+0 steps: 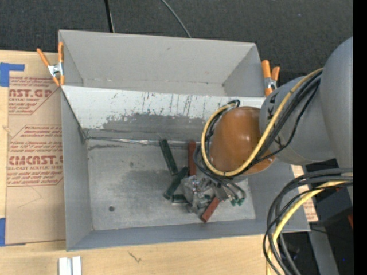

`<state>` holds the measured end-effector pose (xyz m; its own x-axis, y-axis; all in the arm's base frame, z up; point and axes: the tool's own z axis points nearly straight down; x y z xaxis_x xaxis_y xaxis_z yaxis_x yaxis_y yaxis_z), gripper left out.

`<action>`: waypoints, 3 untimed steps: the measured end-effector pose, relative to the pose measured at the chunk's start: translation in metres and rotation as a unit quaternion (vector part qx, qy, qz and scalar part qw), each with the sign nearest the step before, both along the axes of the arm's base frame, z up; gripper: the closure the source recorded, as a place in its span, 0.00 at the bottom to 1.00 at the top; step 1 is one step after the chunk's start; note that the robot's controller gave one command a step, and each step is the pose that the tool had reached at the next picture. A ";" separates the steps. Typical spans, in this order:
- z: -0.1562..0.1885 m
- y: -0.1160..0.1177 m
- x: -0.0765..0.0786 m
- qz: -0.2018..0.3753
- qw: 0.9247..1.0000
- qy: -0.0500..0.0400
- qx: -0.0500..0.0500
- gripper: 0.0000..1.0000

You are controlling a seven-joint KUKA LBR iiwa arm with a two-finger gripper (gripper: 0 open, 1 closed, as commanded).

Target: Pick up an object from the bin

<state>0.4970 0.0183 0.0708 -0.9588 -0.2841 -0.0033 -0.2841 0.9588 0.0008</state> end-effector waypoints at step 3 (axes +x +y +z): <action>-0.001 0.000 -0.001 0.000 1.000 0.001 0.000 1.00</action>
Offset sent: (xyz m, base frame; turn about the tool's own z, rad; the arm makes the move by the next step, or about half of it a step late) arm 0.0000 0.0000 0.0000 0.0000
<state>0.4963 0.0182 0.0703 -0.9588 -0.2839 -0.0017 -0.2839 0.9588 0.0014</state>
